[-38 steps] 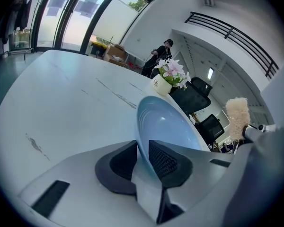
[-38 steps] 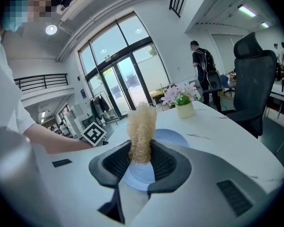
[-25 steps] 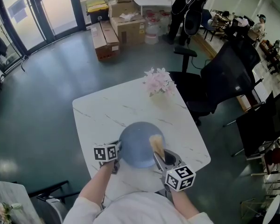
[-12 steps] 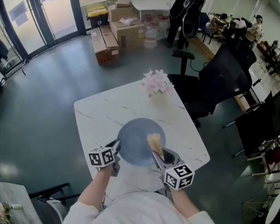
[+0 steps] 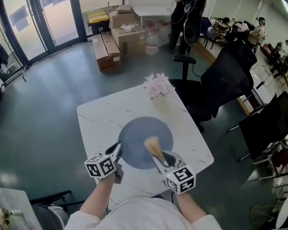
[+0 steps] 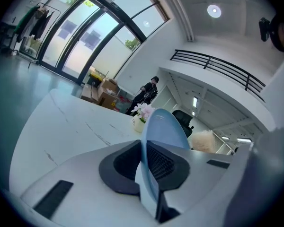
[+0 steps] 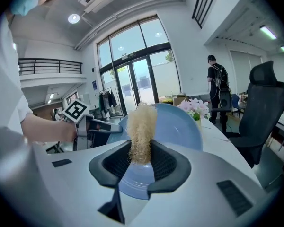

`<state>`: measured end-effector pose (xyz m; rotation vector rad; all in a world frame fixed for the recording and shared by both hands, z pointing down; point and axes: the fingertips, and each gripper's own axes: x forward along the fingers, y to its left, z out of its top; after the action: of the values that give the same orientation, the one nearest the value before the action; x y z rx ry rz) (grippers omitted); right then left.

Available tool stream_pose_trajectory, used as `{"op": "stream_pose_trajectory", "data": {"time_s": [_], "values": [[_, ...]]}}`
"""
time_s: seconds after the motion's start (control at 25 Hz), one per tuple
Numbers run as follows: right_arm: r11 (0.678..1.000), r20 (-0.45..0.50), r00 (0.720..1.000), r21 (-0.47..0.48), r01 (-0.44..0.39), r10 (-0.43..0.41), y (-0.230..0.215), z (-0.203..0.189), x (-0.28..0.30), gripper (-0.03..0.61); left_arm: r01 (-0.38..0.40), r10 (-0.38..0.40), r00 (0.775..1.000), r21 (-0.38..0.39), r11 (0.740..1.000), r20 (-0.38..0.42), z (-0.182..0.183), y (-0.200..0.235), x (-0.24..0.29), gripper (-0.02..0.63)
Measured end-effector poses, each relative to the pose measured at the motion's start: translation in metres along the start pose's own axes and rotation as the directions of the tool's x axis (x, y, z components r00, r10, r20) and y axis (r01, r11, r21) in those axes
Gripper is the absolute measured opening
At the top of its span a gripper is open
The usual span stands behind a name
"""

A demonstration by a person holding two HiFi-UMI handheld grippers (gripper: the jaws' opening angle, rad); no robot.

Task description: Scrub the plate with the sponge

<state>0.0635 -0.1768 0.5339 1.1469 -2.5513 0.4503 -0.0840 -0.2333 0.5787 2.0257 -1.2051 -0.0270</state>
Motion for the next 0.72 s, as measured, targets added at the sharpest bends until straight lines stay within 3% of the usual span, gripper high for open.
{"op": "stream_pose_trajectory", "data": {"time_s": [0.12,0.4,0.72], "values": [[0.997,-0.036,0.999,-0.078,-0.026,0.024,0.019,-0.004,0.003,0.121,0.019,-0.019,1.0,0.033,0.999,0.02,0.005,-0.013,-0.013,0.043],[0.986,-0.074,0.997,-0.162,-0.044,0.032,0.047,-0.01,0.009,0.121,0.053,-0.055,0.998,0.093,0.994,0.023,-0.001,-0.033,-0.04,0.043],[0.982,-0.095,0.991,-0.17,0.08,-0.097,0.022,-0.01,-0.003,0.121,0.062,-0.065,0.998,0.163,0.985,0.012,-0.006,-0.041,-0.055,0.043]]}}
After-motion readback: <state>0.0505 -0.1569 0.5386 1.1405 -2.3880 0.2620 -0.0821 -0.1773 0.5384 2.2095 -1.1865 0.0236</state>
